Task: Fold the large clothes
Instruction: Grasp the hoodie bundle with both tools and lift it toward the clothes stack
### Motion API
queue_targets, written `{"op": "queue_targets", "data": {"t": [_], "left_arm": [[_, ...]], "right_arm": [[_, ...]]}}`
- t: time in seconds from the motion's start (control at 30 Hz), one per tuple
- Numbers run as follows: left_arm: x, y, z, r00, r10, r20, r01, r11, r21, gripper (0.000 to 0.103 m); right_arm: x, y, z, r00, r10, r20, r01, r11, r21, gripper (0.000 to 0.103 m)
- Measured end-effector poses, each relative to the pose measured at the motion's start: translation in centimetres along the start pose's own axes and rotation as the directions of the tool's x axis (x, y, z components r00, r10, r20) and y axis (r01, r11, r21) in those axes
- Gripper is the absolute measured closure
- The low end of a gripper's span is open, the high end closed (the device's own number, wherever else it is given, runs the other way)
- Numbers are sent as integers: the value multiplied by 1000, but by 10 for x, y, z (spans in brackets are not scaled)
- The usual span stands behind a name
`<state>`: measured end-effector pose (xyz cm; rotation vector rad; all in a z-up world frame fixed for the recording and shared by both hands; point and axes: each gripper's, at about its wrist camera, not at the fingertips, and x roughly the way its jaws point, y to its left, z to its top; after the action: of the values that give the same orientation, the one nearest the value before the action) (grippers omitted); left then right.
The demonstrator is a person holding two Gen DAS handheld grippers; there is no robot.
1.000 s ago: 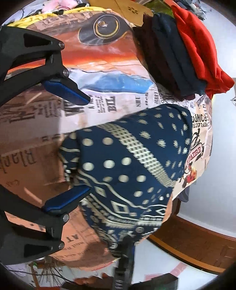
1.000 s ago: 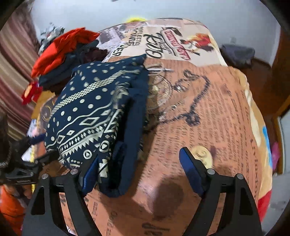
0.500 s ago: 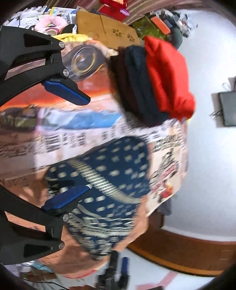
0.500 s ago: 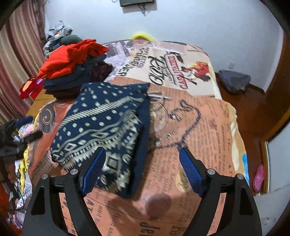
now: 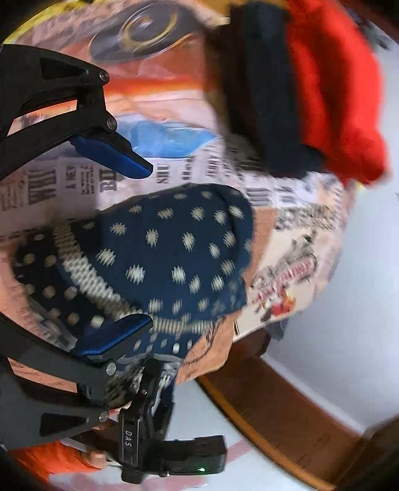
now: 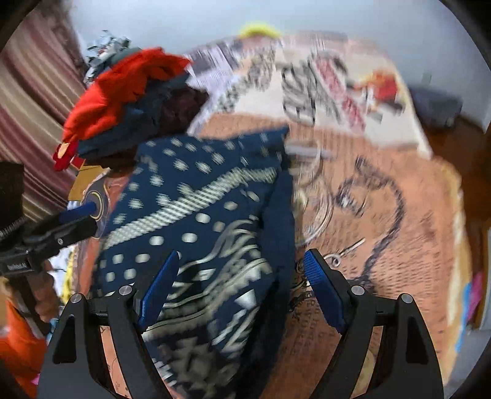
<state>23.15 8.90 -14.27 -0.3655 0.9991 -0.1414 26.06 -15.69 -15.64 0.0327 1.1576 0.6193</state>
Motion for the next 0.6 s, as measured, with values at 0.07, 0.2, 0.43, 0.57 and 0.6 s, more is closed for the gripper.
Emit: {"op": "queue_targets", "data": {"t": [0.07,0.2,0.43,0.57,0.6], "left_arm": [[14,6,1,999,-39,-28,39,999,-19,13],[34,24,6,977,-192,-96,178,974,-138,11],[66,39,8,915,-367,-170,309,905,-293,3],[83,45,5,866,-461,-194,365,848,-384,3],[85,45,4,859,-474,-192,373,837,-399,3]], "right_arm": [[12,-12,1,999,29,-39,-28,999,29,22],[34,-36,4,982,145,-122,-131,984,122,22],[63,-41,12,938,304,-165,-267,939,216,22],[73,-34,17,914,365,-175,-322,918,233,24],[75,-34,19,911,374,-176,-328,913,241,27]]}}
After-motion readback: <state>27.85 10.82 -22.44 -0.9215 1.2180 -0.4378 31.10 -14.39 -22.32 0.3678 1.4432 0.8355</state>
